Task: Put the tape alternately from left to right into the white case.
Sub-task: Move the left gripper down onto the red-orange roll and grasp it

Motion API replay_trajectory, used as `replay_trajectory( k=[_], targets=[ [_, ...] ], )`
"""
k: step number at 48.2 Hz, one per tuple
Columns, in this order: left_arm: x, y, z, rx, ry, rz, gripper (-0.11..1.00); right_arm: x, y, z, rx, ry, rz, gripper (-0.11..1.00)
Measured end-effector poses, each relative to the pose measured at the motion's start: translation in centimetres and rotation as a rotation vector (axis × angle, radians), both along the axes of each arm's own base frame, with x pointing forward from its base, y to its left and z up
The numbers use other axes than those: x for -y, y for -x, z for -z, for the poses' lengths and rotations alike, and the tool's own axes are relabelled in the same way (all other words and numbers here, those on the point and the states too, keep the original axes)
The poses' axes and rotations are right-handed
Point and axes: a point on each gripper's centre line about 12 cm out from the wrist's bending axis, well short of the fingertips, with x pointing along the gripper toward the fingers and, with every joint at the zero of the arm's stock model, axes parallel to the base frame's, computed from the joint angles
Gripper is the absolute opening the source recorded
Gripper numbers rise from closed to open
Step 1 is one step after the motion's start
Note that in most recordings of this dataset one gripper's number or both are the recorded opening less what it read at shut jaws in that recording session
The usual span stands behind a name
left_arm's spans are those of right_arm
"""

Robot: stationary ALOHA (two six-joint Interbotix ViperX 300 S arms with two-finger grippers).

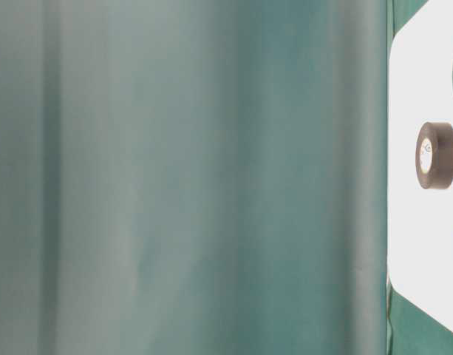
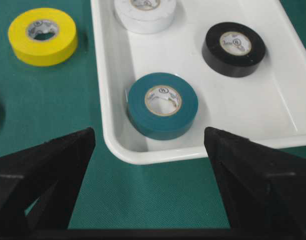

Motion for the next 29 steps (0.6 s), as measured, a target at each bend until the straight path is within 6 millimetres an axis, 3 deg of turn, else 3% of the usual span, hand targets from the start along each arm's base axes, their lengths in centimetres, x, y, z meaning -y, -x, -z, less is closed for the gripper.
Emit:
replay_trajectory(
  k=[29],
  targets=[
    [1.2, -3.0, 3.4, -0.418, -0.152, 0.007, 0.73, 0.0, 0.0, 0.0, 0.000, -0.006, 0.003, 0.64]
  ],
)
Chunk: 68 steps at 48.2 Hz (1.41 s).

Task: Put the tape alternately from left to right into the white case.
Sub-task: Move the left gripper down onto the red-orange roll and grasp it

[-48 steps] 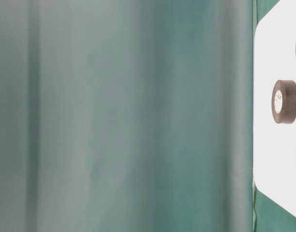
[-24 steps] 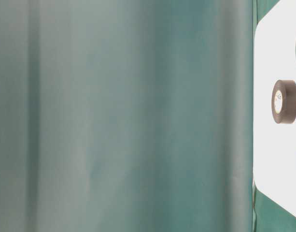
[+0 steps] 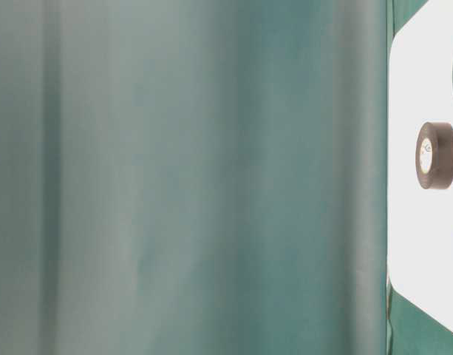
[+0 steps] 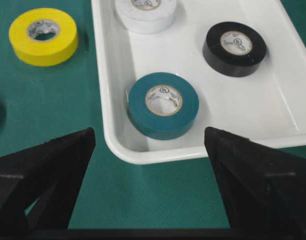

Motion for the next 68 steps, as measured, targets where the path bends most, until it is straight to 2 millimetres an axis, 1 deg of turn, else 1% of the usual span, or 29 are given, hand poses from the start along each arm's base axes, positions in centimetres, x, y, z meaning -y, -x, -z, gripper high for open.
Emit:
replay_trajectory(
  k=[6, 12, 19, 28, 36, 38, 40, 45, 48, 61, 64, 68],
  targets=[
    [0.2, -0.5, 0.1, 0.003, -0.002, 0.005, 0.73, 0.0, 0.0, 0.0, 0.002, -0.001, -0.001, 0.64],
    [0.3, -1.0, 0.7, 0.014, 0.001, 0.002, 0.73, 0.0, 0.0, 0.0, 0.002, -0.004, 0.002, 0.64],
    [0.4, -1.6, 1.8, 0.015, -0.001, 0.000, 0.73, 0.0, 0.0, 0.0, 0.001, -0.003, -0.001, 0.64],
    [0.0, -1.8, 4.0, -0.047, -0.022, -0.020, 0.73, 0.0, 0.0, 0.0, 0.002, -0.003, -0.001, 0.64],
    [-0.3, -1.9, 4.5, -0.059, -0.027, -0.026, 0.72, 0.0, 0.0, 0.0, 0.003, -0.005, 0.002, 0.64],
    [-0.4, -1.8, 4.6, -0.063, -0.029, -0.028, 0.70, 0.0, 0.0, 0.0, 0.002, -0.004, 0.000, 0.64],
    [-0.4, -1.7, 4.7, -0.064, -0.029, -0.029, 0.65, 0.0, 0.0, 0.0, 0.003, -0.005, 0.001, 0.64],
    [-0.5, -1.5, 4.8, -0.071, -0.030, -0.032, 0.37, 0.0, 0.0, 0.0, 0.002, -0.004, 0.000, 0.64],
    [-0.5, -1.5, 4.8, -0.069, -0.030, -0.034, 0.25, 0.0, 0.0, 0.0, 0.002, -0.004, 0.000, 0.64],
    [-0.5, -1.7, 4.5, -0.064, -0.025, -0.039, 0.24, 0.0, 0.0, 0.0, 0.002, -0.004, 0.000, 0.64],
    [-0.5, -1.8, 4.2, -0.054, -0.023, -0.038, 0.24, 0.0, 0.0, -0.1, 0.005, -0.003, 0.000, 0.64],
    [-0.4, -2.1, 3.2, -0.026, -0.013, -0.038, 0.24, 0.0, 0.0, -0.1, 0.008, -0.003, 0.000, 0.64]
  ],
)
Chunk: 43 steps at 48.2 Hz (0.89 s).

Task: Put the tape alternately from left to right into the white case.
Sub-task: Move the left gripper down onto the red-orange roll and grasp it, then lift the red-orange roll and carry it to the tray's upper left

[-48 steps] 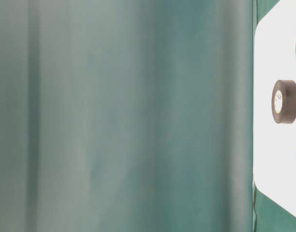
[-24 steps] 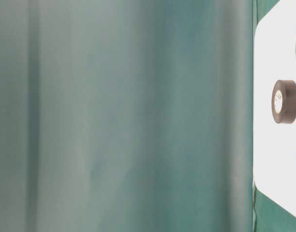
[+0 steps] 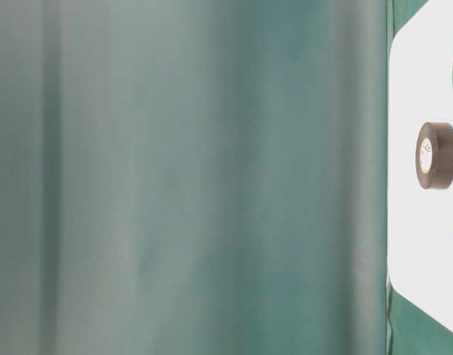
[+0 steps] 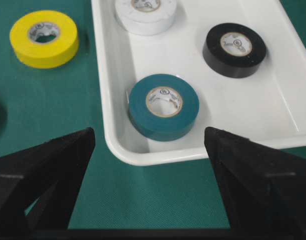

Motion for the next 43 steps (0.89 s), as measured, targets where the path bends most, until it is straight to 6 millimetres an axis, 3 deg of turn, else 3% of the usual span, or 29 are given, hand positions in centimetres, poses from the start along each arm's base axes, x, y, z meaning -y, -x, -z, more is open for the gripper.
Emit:
replay_trajectory(
  k=[11, 19, 31, 43],
  targets=[
    [0.0, -0.1, -4.4, 0.072, 0.026, 0.002, 0.24, 0.0, 0.2, -0.1, 0.008, 0.000, 0.001, 0.64],
    [-0.1, 0.3, -6.4, 0.091, 0.033, 0.003, 0.24, -0.1, 0.3, 0.0, 0.011, 0.001, 0.001, 0.64],
    [-0.6, -0.1, -6.5, 0.086, 0.029, -0.017, 0.24, -0.1, 0.4, -0.1, 0.017, 0.002, 0.001, 0.64],
    [-0.3, -4.1, -6.5, 0.105, 0.019, -0.023, 0.24, -0.1, 0.4, -0.1, 0.017, 0.001, 0.001, 0.64]
  ],
)
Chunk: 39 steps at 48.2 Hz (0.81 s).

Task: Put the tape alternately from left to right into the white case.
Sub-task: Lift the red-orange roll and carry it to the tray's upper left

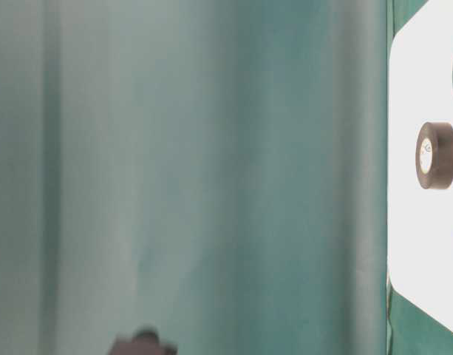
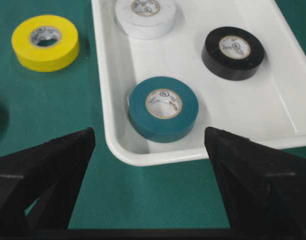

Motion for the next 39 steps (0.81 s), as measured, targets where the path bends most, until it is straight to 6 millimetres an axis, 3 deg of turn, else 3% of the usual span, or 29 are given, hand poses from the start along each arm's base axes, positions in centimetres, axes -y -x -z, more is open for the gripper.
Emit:
replay_trajectory(
  k=[10, 19, 27, 39],
  targets=[
    [-0.3, -2.9, 0.5, -0.005, -0.022, 0.001, 0.24, 0.0, 0.0, 0.0, -0.003, 0.000, 0.000, 0.64],
    [-1.6, -4.7, -0.4, 0.026, -0.015, -0.045, 0.24, 0.0, 0.0, 0.0, -0.003, -0.002, 0.001, 0.64],
    [-5.2, -5.4, -0.6, 0.032, -0.017, -0.139, 0.24, 0.0, 0.0, 0.0, -0.001, 0.000, 0.000, 0.64],
    [-12.3, -6.0, -1.1, 0.050, -0.055, -0.276, 0.24, 0.0, 0.0, 0.0, -0.001, 0.000, 0.000, 0.64]
  ],
)
